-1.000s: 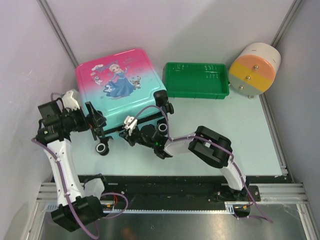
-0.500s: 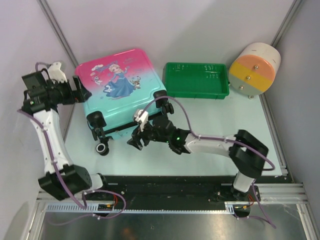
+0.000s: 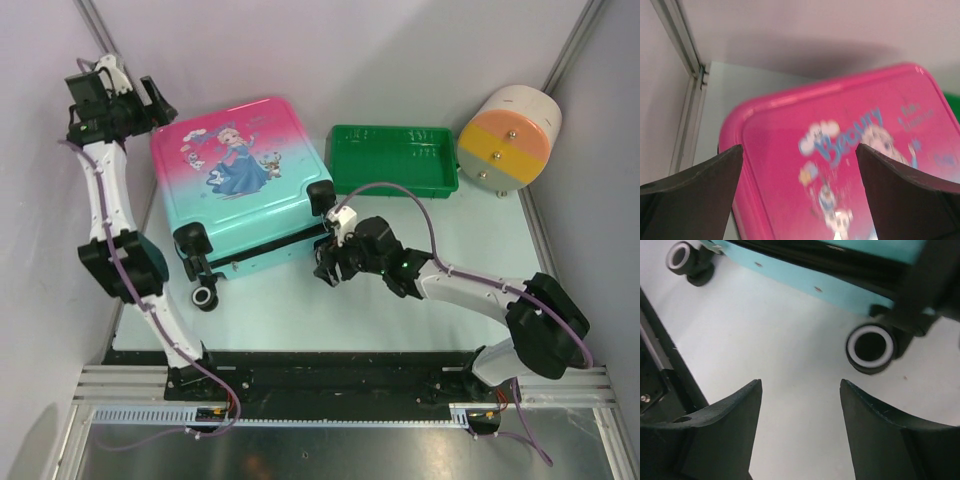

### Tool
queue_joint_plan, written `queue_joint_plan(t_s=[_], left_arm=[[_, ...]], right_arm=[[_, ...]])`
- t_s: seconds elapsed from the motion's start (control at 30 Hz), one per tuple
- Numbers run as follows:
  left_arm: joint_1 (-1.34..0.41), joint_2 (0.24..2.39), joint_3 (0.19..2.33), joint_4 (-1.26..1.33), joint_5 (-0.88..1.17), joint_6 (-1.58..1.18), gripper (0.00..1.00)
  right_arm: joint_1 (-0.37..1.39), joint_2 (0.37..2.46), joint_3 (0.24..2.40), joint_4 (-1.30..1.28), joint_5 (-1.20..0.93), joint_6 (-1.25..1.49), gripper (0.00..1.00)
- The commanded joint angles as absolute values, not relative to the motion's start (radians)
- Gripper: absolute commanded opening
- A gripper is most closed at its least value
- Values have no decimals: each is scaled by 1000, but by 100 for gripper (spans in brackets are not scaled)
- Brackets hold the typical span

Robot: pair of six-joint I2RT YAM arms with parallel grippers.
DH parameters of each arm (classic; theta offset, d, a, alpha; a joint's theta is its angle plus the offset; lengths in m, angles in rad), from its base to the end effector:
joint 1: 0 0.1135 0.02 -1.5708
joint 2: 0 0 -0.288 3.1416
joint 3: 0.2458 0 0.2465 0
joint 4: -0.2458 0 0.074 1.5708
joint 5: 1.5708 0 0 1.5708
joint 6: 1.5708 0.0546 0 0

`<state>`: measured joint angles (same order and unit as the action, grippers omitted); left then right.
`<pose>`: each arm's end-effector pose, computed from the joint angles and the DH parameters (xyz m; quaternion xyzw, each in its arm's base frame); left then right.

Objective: Open, take out, and arrange the luggage

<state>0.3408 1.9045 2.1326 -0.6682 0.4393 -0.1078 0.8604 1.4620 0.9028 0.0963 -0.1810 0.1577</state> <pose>0.4275 0.1270 0.4455 -0.0695 0.8294 -0.1220 0.5407 0.2126 0.2623 0.2668 -0.3361 0.7789 0.3224 0.4200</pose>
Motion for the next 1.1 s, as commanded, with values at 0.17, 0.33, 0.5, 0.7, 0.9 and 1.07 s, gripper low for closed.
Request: queue_joint_plan(t_s=[0.17,0.33,0.5,0.7,0.9,1.07], left_arm=[[221,2235,2460,-499,-159,-197,100],[196,2325,2464,-299,-342,-98,100],[181,2404,2471,-102,-426,98,100],[161,2464,2421,80,-421,403,98],[143,2363,2186,95,-244,627,98],[146,2175,1849,92,-71,690,95]], right_arm=[[775,1373,847,97,-163,175,69],[755,1367,838,80,-173,183,70],[749,1374,819,87,-154,189,70],[747,1407,818,127,-135,199,70],[747,1433,818,158,-78,186,70],[727,1445,822,179,-44,176,70]])
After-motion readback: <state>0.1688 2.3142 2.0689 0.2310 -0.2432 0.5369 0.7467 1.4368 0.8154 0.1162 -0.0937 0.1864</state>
